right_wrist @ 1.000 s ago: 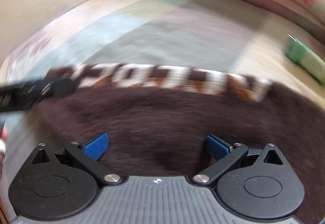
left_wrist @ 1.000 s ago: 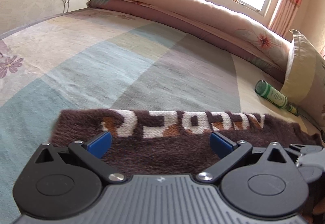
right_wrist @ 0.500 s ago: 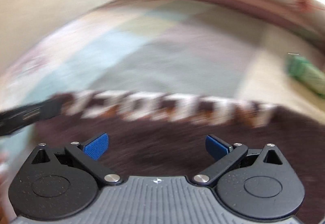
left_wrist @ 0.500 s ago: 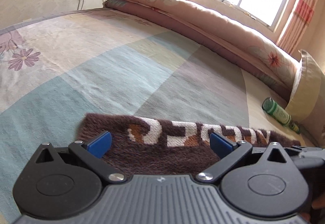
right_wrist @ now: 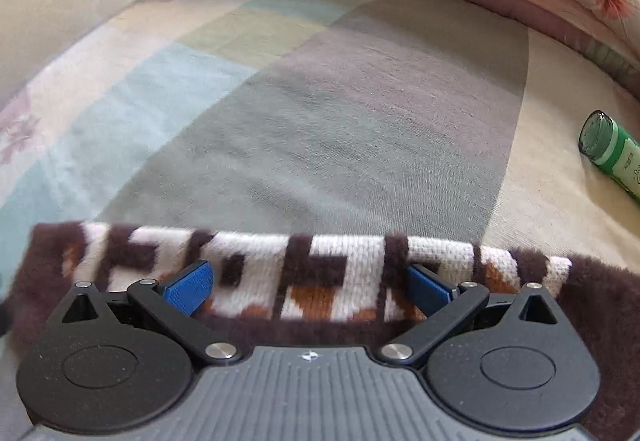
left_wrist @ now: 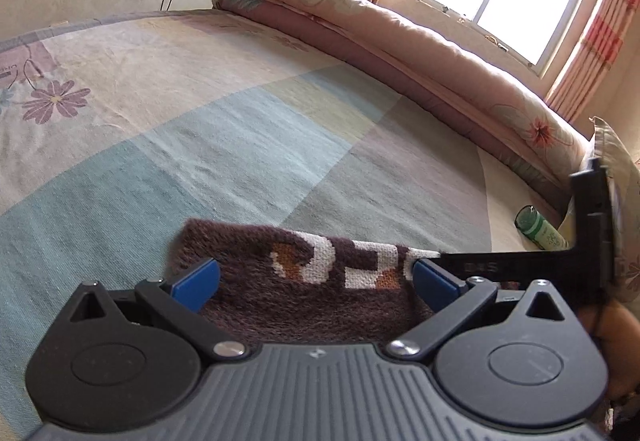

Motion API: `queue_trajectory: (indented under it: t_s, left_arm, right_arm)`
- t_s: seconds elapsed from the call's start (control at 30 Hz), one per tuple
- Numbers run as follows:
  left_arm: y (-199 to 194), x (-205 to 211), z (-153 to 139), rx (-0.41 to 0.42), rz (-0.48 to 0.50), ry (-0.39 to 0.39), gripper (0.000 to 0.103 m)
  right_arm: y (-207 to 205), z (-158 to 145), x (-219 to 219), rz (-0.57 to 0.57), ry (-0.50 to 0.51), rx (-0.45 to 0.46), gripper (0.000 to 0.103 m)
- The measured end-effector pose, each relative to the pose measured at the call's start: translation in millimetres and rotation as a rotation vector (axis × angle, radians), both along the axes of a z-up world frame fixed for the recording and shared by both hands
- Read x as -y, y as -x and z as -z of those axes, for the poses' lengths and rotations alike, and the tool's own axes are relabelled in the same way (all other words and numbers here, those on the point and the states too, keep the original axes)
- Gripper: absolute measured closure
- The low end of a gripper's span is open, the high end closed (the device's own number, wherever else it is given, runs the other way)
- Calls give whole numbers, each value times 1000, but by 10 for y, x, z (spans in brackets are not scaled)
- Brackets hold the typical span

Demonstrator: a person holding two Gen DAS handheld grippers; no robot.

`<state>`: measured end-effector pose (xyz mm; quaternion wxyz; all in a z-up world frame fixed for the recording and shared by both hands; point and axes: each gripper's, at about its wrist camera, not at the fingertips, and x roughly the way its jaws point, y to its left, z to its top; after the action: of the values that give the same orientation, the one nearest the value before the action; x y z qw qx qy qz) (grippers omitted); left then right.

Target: Fold clothes

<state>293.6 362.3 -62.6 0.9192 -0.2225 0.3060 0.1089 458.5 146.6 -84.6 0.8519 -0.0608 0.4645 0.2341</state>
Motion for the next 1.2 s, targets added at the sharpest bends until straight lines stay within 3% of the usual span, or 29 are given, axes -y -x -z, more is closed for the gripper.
queue_trajectory:
  t_s: [0.17, 0.33, 0.5, 0.57, 0.77, 0.93, 1.03, 1.2]
  left_arm:
    - [-7, 52, -25, 11, 21, 5, 1]
    - [-5, 115, -60, 20, 30, -7, 1]
    - [35, 69, -79, 35, 17, -11, 1]
    - [47, 32, -70, 30, -1, -7, 1]
    - [39, 55, -87, 40, 2, -6, 1]
    - [37, 74, -115, 64, 23, -7, 1]
    - [27, 53, -99, 54, 2, 1, 1]
    - [23, 79, -86, 51, 19, -1, 1]
  right_arm:
    - [471, -126, 283, -15, -39, -4, 0]
    - [903, 83, -10, -66, -77, -27, 0]
    - [1226, 0, -330, -210, -113, -7, 0]
    - [1230, -57, -248, -215, -135, 3, 0]
    - [1037, 3, 62, -39, -183, -7, 0]
    - [1107, 45, -134, -153, -326, -86, 0]
    - [1096, -68, 27, -156, -399, -105, 0]
    - [1206, -387, 688, -41, -347, 68, 0]
